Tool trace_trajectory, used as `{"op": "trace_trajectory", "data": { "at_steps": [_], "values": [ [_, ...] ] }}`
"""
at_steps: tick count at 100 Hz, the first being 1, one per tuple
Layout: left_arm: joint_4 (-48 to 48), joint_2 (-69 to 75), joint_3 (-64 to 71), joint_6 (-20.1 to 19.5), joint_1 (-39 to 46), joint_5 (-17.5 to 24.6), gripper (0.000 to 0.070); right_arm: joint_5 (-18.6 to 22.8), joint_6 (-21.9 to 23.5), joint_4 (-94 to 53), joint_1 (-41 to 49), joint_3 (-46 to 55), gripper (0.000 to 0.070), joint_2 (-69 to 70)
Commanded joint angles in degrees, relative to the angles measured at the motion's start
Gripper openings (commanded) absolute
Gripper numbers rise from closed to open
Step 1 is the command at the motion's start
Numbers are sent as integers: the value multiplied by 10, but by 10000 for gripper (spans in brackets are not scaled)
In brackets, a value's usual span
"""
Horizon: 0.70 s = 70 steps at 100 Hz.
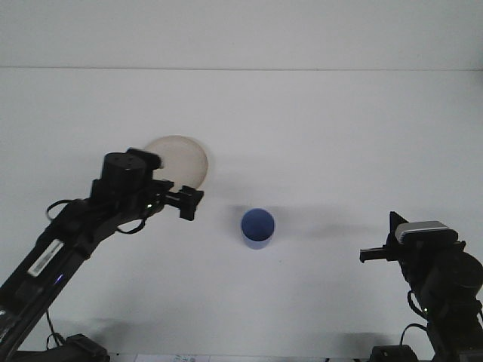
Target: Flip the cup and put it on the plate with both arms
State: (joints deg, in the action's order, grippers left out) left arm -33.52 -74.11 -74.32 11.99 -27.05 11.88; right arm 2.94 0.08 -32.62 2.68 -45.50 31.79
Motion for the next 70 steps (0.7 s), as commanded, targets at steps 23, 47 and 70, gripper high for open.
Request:
{"op": "trace_trajectory", "data": {
  "at_steps": [23, 47, 70],
  "values": [
    [-48, -183, -137, -6, -100, 2, 551, 0, 6, 3, 1, -6, 0, 1],
    [-59, -263, -152, -8, -130, 2, 551, 0, 6, 2, 1, -6, 0, 1],
    [-54, -318, -152, -11, -149, -9, 402, 0, 5, 2, 1, -6, 0, 1]
  ]
}}
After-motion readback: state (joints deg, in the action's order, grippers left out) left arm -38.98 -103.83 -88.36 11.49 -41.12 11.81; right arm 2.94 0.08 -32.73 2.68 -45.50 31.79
